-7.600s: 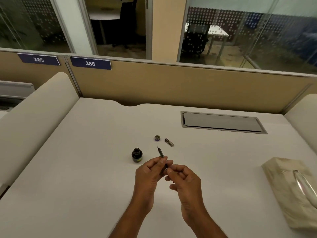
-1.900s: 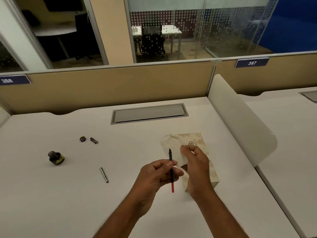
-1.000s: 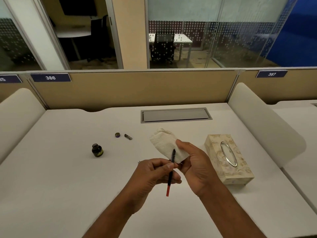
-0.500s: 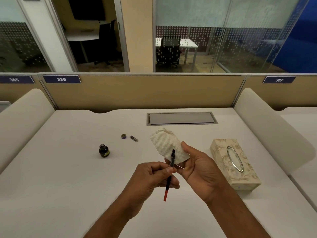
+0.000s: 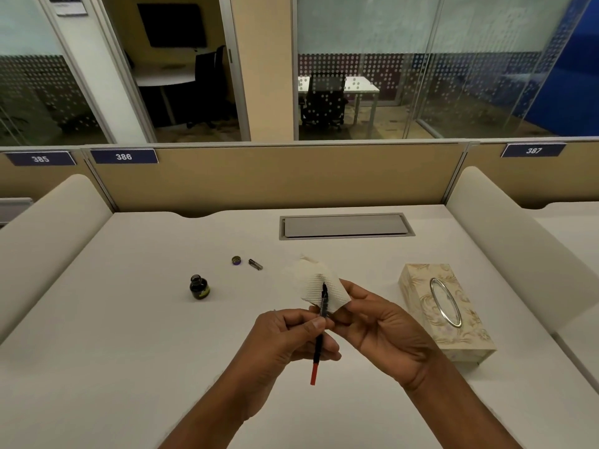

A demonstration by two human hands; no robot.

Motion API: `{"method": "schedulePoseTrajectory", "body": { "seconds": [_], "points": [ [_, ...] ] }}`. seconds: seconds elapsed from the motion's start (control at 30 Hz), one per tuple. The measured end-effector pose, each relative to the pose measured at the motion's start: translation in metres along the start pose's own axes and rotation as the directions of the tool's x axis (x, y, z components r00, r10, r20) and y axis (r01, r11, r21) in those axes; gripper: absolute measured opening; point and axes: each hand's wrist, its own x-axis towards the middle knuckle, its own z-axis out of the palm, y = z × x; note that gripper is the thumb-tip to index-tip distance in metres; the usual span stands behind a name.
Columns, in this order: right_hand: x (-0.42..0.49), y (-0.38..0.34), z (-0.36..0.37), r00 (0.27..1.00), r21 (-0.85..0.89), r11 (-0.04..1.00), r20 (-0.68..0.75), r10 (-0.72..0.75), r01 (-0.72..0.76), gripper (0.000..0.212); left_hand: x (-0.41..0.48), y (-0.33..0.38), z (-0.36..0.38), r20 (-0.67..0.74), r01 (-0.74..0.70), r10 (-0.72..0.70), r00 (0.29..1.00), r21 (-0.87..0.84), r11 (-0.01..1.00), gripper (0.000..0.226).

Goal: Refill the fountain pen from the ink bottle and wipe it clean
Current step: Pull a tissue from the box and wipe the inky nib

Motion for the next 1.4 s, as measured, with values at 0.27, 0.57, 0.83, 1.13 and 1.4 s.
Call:
{"method": "schedulePoseTrajectory", "body": {
  "seconds": [0.27, 0.57, 0.83, 1.13, 1.4],
  "points": [
    [-0.002, 0.002, -0.006, 0.996, -0.139, 0.990, -0.083, -0.033, 0.021, 0.042, 0.001, -0.001, 0.015, -0.069, -0.023, 0.032, 0.997, 0.127, 0.992, 0.020],
    [-0.004, 0.004, -0.004, 0.986, -0.202, 0.978, -0.150, -0.074, 0.042, 0.034, 0.000, -0.007, 0.027, -0.123, -0.053, 0.081, 0.989, 0.216, 0.975, 0.019],
    [-0.008, 0.004, -0.005, 0.991, -0.301, 0.954, -0.120, -0.051, 0.012, 0.037, -0.003, -0.010, 0.026, -0.137, -0.092, 0.139, 0.981, 0.304, 0.948, 0.015],
    [-0.012, 0.003, -0.009, 0.997, -0.242, 0.970, -0.079, -0.016, -0.003, 0.034, -0.010, -0.003, 0.023, -0.023, -0.037, 0.044, 0.999, 0.249, 0.968, 0.021],
    [-0.011, 0.009, -0.010, 0.997, -0.144, 0.990, -0.080, -0.002, -0.009, 0.038, -0.012, 0.001, 0.022, -0.016, -0.019, 0.023, 1.000, 0.227, 0.974, 0.021]
  ]
}}
